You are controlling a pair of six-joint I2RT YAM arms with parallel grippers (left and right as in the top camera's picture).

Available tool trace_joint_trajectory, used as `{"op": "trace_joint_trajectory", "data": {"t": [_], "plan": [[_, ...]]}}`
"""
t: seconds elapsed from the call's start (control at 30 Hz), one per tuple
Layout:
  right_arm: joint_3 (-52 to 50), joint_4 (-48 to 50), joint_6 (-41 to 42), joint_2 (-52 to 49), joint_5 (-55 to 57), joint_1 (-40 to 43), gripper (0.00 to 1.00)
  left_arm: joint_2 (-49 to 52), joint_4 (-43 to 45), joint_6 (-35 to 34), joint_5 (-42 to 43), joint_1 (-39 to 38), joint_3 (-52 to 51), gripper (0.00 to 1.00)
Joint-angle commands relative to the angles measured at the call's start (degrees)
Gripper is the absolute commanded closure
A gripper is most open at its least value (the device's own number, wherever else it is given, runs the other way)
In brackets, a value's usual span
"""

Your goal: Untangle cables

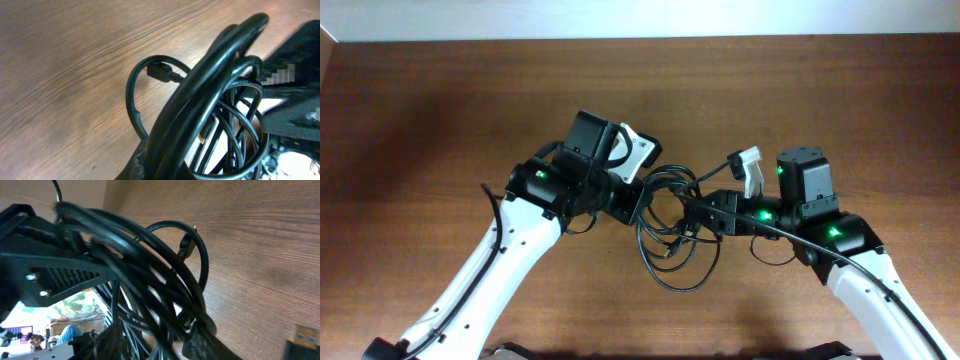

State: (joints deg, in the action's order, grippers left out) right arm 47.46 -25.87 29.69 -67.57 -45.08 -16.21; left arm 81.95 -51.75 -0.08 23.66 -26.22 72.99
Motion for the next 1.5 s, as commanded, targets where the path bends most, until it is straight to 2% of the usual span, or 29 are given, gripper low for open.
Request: {"op": "trace_joint_trajectory", "data": {"t": [0.0, 0.1, 0.13, 0.23, 0.33, 0.47, 0.57, 0.77, 0.93, 0.97, 1.03, 1.07, 1.13, 1.27, 1.3, 1.33, 1.4, 1.47], "plan": [[0.7, -1.0, -0.8, -0.1, 2.5, 0.1, 0.64, -1.3, 1.8, 2.5, 8.5, 0.1, 1.3, 1.0], [0.7, -1.8, -0.8, -0.1, 2.6, 0.0, 0.94, -1.3, 1.8, 2.5, 8.7, 0.1, 1.3, 1.0], [0.7, -1.9, -0.8, -0.1, 2.6, 0.0, 0.96, -1.3, 1.8, 2.5, 8.6, 0.1, 1.3, 1.0], [0.7, -1.6, -0.8, -0.1, -1.5, 0.1, 0.96, -1.3, 1.7, 2.5, 6.3, 0.1, 1.3, 1.0], [0.7, 0.7, -2.9, 0.0, -7.2, 0.2, 0.96, -1.3, 1.7, 2.5, 5.9, 0.1, 1.2, 0.87], [0.8, 9.3, -3.3, 0.0, -18.4, 3.7, 0.96, -1.3, 0.3, 2.3, 5.9, 0.1, 1.1, 0.86], [0.8, 11.7, -3.3, 0.0, -19.8, 7.1, 0.96, -1.3, -1.2, 1.3, 6.1, 0.1, 0.9, 0.85], [0.8, 11.9, -3.3, 0.0, -15.4, 14.6, 0.96, -1.3, -2.2, -0.5, 6.7, -3.8, 0.9, 0.99], [0.8, 10.6, -3.3, 0.0, -7.2, 16.3, 0.86, -1.3, -2.2, -0.5, 2.4, -5.9, 0.9, 1.0], [0.8, 9.5, -3.3, 0.0, -6.7, 16.3, 0.83, -1.3, -2.1, -0.5, 1.9, -5.9, 0.9, 0.98], [0.8, 6.3, -3.3, 0.0, -6.7, 16.3, 0.74, -1.3, -1.9, -0.5, 2.0, -5.9, 0.9, 0.85], [0.8, 4.8, -3.4, 0.0, -6.7, 16.3, 0.7, -1.3, -1.7, -0.5, 1.9, -5.9, 0.9, 0.83], [0.8, 2.2, -3.4, 0.0, -6.7, 16.3, 0.66, -1.3, -1.7, -0.5, 1.7, -5.9, 0.9, 0.8], [0.7, -4.6, -3.4, 0.0, -1.7, 16.3, 0.55, -1.3, -1.4, -0.5, -4.5, -5.9, 0.9, 0.79], [0.7, -6.2, -3.4, 0.0, 0.0, 16.3, 0.54, -1.3, -1.4, -0.5, -4.5, -5.9, 0.9, 0.76], [0.7, -7.3, -3.4, 0.0, 1.2, 16.3, 0.53, -1.3, -1.4, -0.5, -4.5, -5.9, 0.9, 0.67], [0.7, -8.7, -3.4, 0.0, 3.2, 16.2, 0.53, -1.3, -1.4, -0.5, -4.4, -5.9, 0.9, 0.01], [0.7, -10.5, -3.4, 0.0, 5.9, 16.2, 0.53, -1.3, -1.5, -1.6, -4.4, -5.9, 0.9, 0.01]]}}
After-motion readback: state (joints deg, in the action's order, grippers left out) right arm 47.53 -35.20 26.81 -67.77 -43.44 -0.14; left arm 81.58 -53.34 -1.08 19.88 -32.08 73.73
